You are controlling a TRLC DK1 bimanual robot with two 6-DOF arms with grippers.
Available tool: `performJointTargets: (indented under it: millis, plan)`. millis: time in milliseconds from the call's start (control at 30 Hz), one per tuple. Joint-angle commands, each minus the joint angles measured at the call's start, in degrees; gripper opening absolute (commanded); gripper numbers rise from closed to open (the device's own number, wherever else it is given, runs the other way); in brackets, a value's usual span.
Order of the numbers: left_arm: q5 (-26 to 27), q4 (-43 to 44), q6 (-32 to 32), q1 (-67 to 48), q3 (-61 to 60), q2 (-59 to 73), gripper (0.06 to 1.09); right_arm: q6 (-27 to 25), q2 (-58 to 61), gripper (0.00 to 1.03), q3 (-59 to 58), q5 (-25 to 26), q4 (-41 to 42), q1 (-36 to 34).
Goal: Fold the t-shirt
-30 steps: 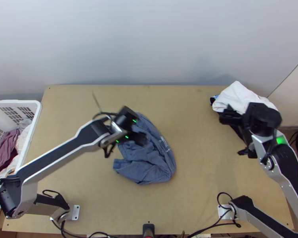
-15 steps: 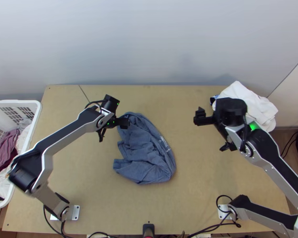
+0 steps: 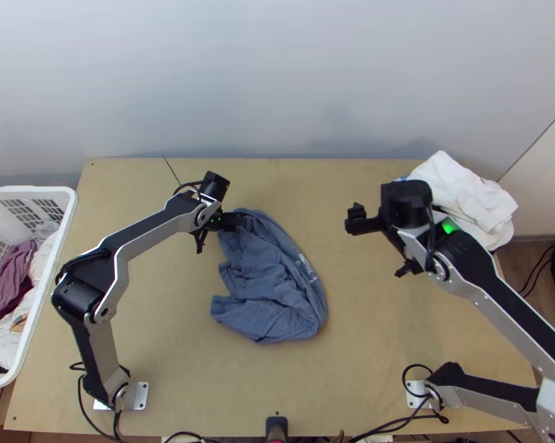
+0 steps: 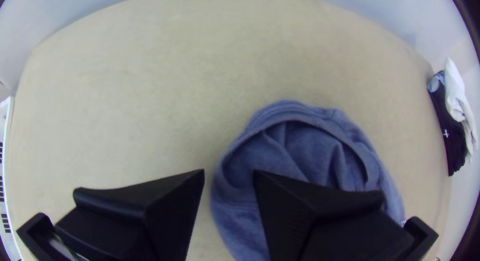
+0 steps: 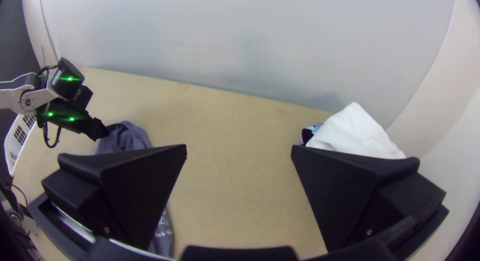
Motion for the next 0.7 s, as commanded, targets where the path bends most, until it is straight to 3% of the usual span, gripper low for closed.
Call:
performJointTargets:
  millis: [0,100,133,400,667]
  plan:
    - [0.30,0.93,0.09,0.08,0.23,2.26,0.44,1.32,5.12,0.97,4.78,-2.58,0.21,2.17]
    - [0.12,1.54,0.53,0.08,-0.38,1.82,0.14,4.31,7.93,0.97,9.26,-6.62,-2.17,4.98]
    - [0.12,1.72,1.15,0.08,-0.38,1.73,0.10,4.75,8.55,0.98,9.97,-7.41,-2.61,6.39]
    - [-0.14,1.72,1.50,1.14,1.11,1.38,0.10,5.45,16.02,0.96,11.55,-10.92,-4.80,22.82]
    - [-0.14,4.00,1.32,2.63,3.05,1.11,0.10,6.33,30.61,0.96,20.51,-14.00,-1.81,30.65]
